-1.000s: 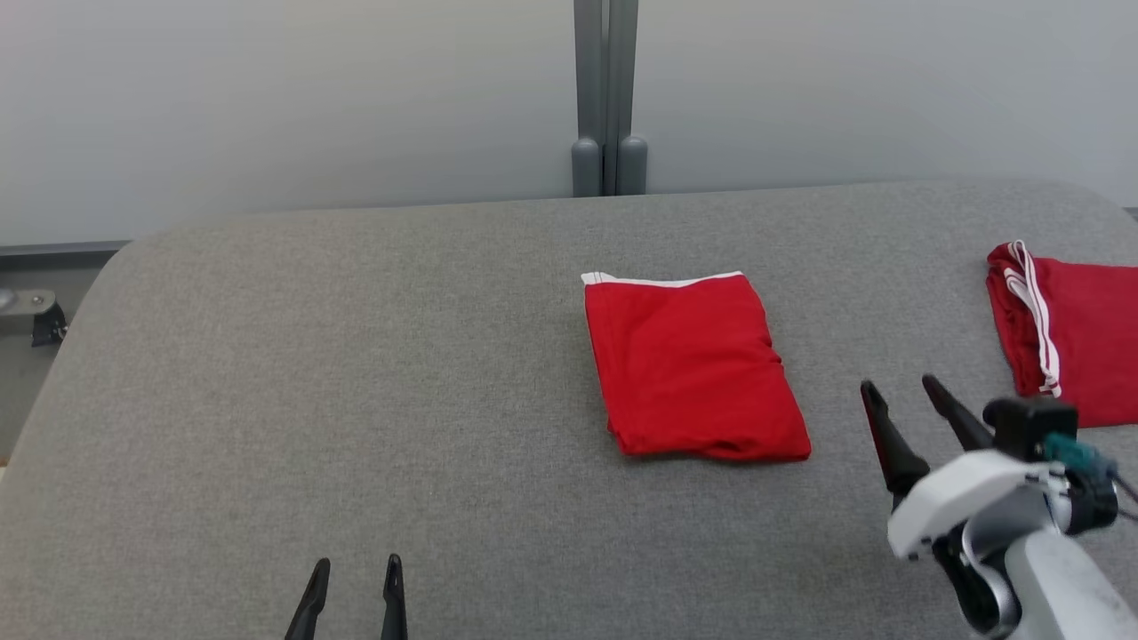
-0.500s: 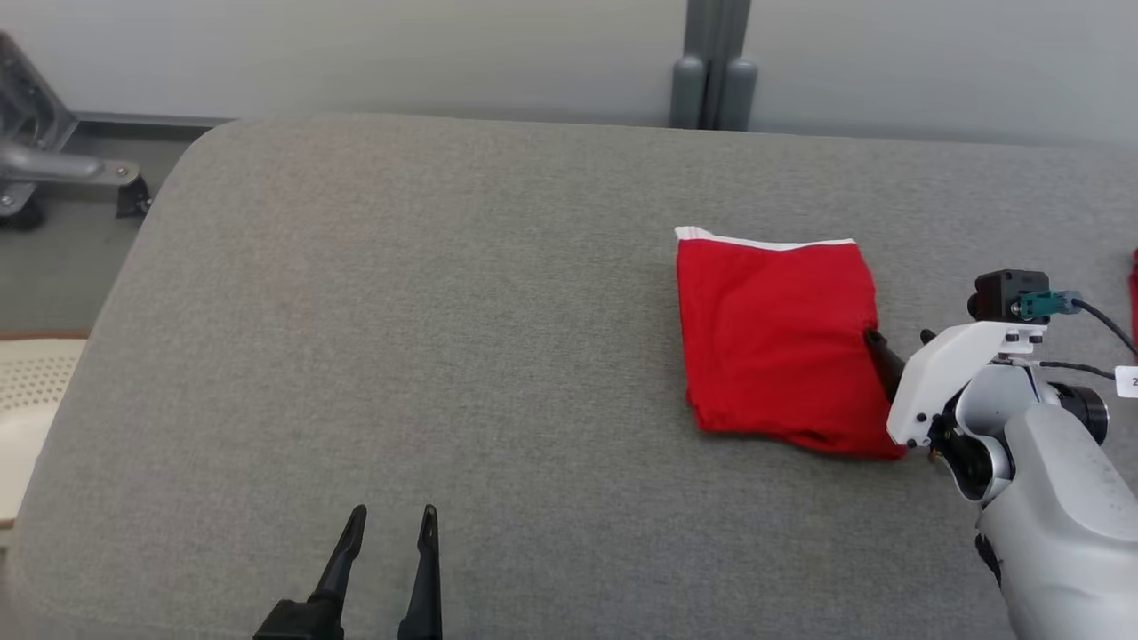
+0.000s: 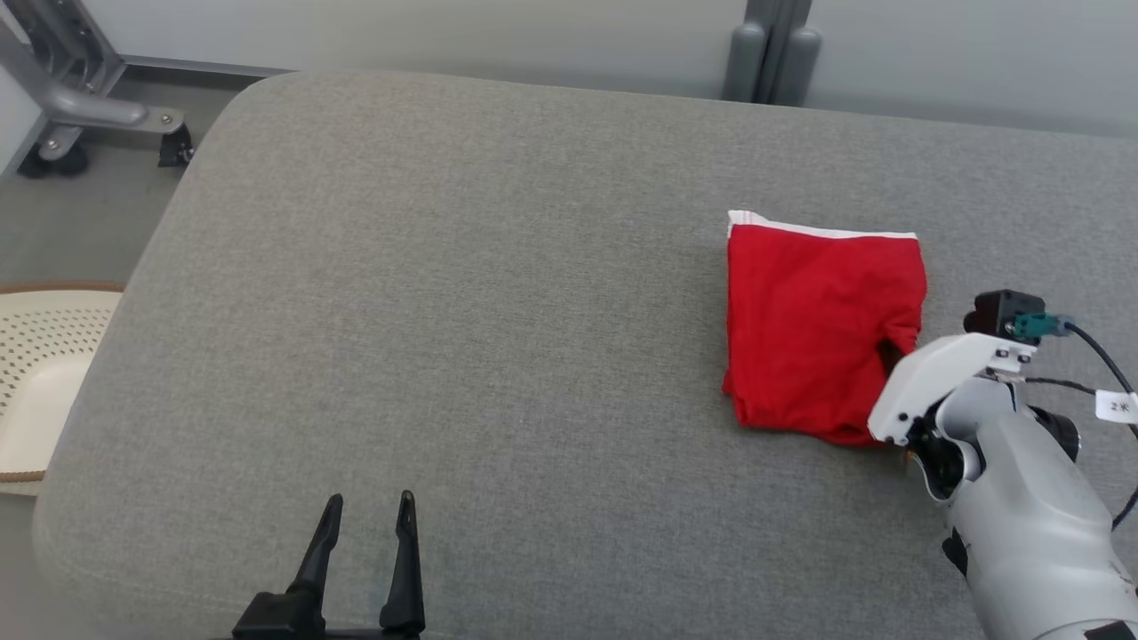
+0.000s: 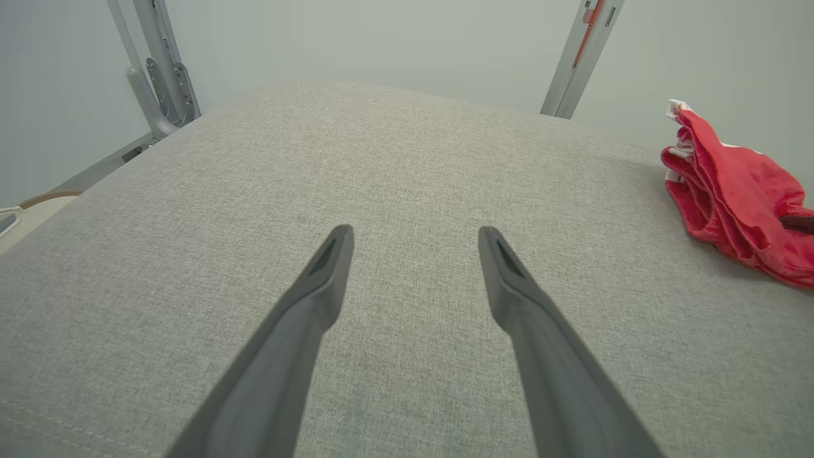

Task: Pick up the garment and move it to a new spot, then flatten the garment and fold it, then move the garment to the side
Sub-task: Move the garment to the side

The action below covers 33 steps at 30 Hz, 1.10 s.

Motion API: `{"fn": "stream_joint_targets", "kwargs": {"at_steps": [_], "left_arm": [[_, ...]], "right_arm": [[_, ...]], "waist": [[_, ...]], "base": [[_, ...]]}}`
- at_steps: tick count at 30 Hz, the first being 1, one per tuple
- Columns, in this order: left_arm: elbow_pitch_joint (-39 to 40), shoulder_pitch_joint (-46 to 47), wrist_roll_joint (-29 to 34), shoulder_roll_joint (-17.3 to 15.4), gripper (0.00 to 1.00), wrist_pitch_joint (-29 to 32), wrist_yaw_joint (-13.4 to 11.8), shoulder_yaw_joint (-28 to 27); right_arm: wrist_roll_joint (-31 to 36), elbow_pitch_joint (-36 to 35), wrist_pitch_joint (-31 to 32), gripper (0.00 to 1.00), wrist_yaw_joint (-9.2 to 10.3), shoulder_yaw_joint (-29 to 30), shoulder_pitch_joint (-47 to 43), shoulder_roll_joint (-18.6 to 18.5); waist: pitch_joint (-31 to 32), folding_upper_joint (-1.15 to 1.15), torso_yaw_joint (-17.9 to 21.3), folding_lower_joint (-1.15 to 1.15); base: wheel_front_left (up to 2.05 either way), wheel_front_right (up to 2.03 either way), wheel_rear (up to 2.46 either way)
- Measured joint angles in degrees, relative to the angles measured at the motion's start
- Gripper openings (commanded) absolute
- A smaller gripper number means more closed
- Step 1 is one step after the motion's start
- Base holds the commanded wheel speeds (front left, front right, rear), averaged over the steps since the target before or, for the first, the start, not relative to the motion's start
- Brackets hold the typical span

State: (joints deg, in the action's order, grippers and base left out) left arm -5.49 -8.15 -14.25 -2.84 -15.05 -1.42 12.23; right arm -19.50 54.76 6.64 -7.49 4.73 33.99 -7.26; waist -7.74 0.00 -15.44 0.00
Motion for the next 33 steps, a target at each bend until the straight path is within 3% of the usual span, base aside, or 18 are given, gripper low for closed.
{"fn": "stream_joint_targets", "kwargs": {"at_steps": [5,12,15,20,25,33], "left_arm": [[-0.1,-1.0,0.0,0.0,1.00,0.0,-0.1,-1.4],[-0.4,1.0,0.8,0.0,1.00,0.0,1.2,-2.8],[-0.6,2.6,0.8,0.0,1.00,-0.1,1.8,-3.2],[-2.3,5.4,1.2,0.1,1.00,-0.1,3.4,-4.6],[-3.0,5.9,1.8,0.1,1.00,-0.1,3.8,-5.2],[-2.9,5.2,2.9,0.0,1.00,-0.1,4.0,-6.1]], "right_arm": [[-0.3,-0.2,-1.3,0.00,-0.07,-3.3,3.4,-1.0],[-0.5,-1.4,-1.2,0.00,-0.05,-5.6,6.3,-8.2],[2.2,-1.6,-3.1,0.00,-0.04,-6.4,7.5,-11.8],[7.1,1.8,-8.3,0.00,-0.04,-2.8,9.9,-13.8],[10.8,4.7,-10.6,0.00,-0.04,-0.1,12.6,-14.6],[16.1,8.0,-13.4,0.00,-0.04,4.3,16.9,-18.2]], "waist": [[-0.2,0.00,3.7,0.00],[0.2,0.00,12.4,0.00],[0.5,0.00,16.4,0.00],[0.0,0.00,22.6,0.00],[-1.6,0.00,23.4,0.00],[-4.3,0.00,19.9,0.00]], "base": [[0.00,0.00,0.00],[0.00,0.00,0.00],[0.00,0.00,0.00],[0.00,0.00,0.00],[0.00,0.00,0.00],[0.00,0.00,0.00]]}}
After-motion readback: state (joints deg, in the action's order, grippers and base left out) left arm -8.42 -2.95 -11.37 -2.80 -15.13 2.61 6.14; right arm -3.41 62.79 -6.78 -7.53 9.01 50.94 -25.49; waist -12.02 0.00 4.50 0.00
